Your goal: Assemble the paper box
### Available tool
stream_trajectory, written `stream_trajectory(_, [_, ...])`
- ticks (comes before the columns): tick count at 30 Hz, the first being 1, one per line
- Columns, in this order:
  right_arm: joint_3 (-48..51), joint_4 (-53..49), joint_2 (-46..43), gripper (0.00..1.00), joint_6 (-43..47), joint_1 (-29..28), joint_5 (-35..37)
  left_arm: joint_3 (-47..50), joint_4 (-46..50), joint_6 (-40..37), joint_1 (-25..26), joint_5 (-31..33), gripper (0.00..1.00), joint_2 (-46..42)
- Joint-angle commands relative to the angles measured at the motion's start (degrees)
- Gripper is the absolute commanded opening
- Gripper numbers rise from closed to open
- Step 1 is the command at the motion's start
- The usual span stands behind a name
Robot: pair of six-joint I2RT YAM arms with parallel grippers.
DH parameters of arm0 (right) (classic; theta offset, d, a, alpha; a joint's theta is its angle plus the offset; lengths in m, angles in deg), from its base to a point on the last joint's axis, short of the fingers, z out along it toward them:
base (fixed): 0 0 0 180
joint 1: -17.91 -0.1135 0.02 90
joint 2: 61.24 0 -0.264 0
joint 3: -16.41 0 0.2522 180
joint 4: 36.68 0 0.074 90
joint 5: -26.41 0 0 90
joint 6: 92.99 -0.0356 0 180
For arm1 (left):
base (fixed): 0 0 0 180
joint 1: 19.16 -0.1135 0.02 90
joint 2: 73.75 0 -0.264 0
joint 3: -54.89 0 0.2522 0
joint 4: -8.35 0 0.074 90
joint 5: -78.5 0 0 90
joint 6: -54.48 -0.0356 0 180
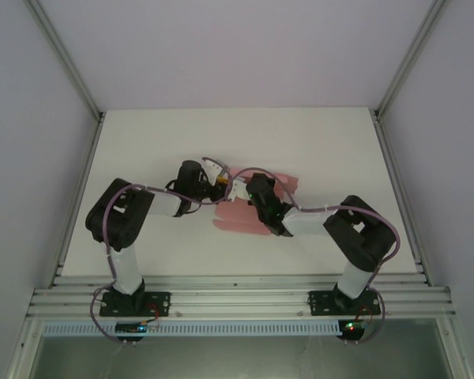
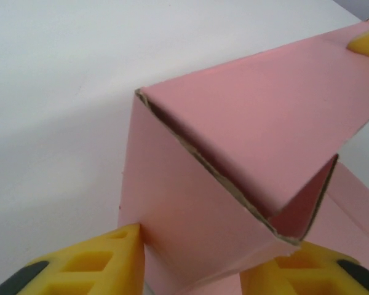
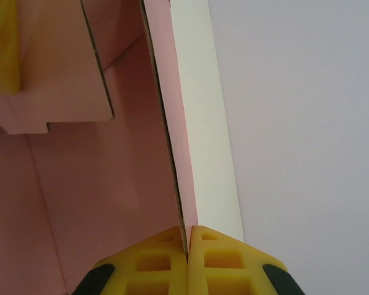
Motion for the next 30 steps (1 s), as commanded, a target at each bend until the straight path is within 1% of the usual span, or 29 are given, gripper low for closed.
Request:
stream_trajectory(1, [-0.2,-4.3,0.1,0.00,-3.2,-1.2,-5.4,-3.1,-1.4,-0.2,1.0,3.4,0.35,0.7])
stream_trajectory(3, [0.0,-4.2,0.1,0.00,-4.0,-1.4,-5.2,-2.8,-1.9,-0.1,1.2,4.3,0.33,0.6])
stream_trajectory(5, [0.0,-4.3,0.0,0.00,-4.7,-1.7,-5.0,-1.6,-4.5,-0.2,2.0,5.9,0.30,0.2])
stream_trajectory(7, [0.1,-4.4,0.0,0.00,-5.5,-1.8,-4.8,-1.1,-5.3,-0.4,2.9,9.2,0.24,-0.4])
stream_trajectory(8, [-0.1,-4.5,0.0,0.00,-6.0,-1.9,-4.4,-1.1,-4.8,-0.7,3.6,11.5,0.12,-0.7])
stream_trajectory(9, [-0.4,-4.8,0.0,0.00,-6.5,-2.1,-3.9,-1.2,-4.5,-0.4,4.2,14.5,0.03,-0.9])
stream_trajectory(10, [-0.6,-5.1,0.0,0.00,-6.9,-2.1,-3.7,-1.3,-4.0,-0.4,4.6,16.8,0.03,-1.0])
stream_trajectory(11, [-0.5,-5.1,0.0,0.00,-7.3,-2.3,-3.7,-1.6,-3.1,-1.1,4.9,17.1,0.16,-1.1])
stream_trajectory(12, [-0.5,-5.0,0.0,0.00,-7.6,-2.3,-3.6,-1.8,-2.7,-0.9,5.1,18.1,0.19,-1.0])
stream_trajectory(14, [-0.5,-5.0,0.0,0.00,-8.0,-2.4,-3.6,-2.0,-2.5,-0.3,5.2,18.8,0.15,-0.5])
stream_trajectory(16, [-0.5,-4.7,0.0,0.00,-8.5,-2.4,-2.9,-2.1,-2.8,0.6,5.3,21.4,0.10,0.1])
stream_trajectory(17, [-0.6,-4.9,-0.1,0.00,-8.7,-2.4,-2.9,-2.1,-3.2,1.1,5.5,23.8,0.08,0.4])
stream_trajectory(19, [-0.6,-5.4,-0.3,0.00,-9.1,-2.4,-3.0,-2.0,-3.5,0.3,5.8,27.5,0.06,0.7])
stream_trajectory(22, [-1.0,-7.8,-1.0,0.00,-10.7,-2.2,-3.9,-1.9,-3.3,-4.0,7.4,36.7,0.00,1.5])
stream_trajectory(23, [-1.0,-8.2,-1.2,0.00,-10.9,-2.0,-4.1,-1.8,-3.5,-5.3,8.2,40.3,0.00,1.8])
stream_trajectory(24, [-1.1,-8.7,-1.4,0.00,-11.1,-1.9,-3.9,-1.3,-4.0,-6.4,8.7,42.4,0.00,2.0])
stream_trajectory(27, [-0.9,-9.5,-2.3,0.00,-12.0,-1.6,-3.8,1.3,-7.0,-5.5,9.2,49.7,0.00,2.1])
stream_trajectory(29, [-0.7,-10.0,-2.7,0.00,-12.1,-1.3,-3.8,3.2,-9.9,-5.3,9.2,52.2,0.00,2.0])
stream_trajectory(30, [-0.7,-10.4,-2.7,0.00,-12.2,-1.3,-3.8,3.6,-10.6,-4.9,9.3,52.6,0.02,2.0])
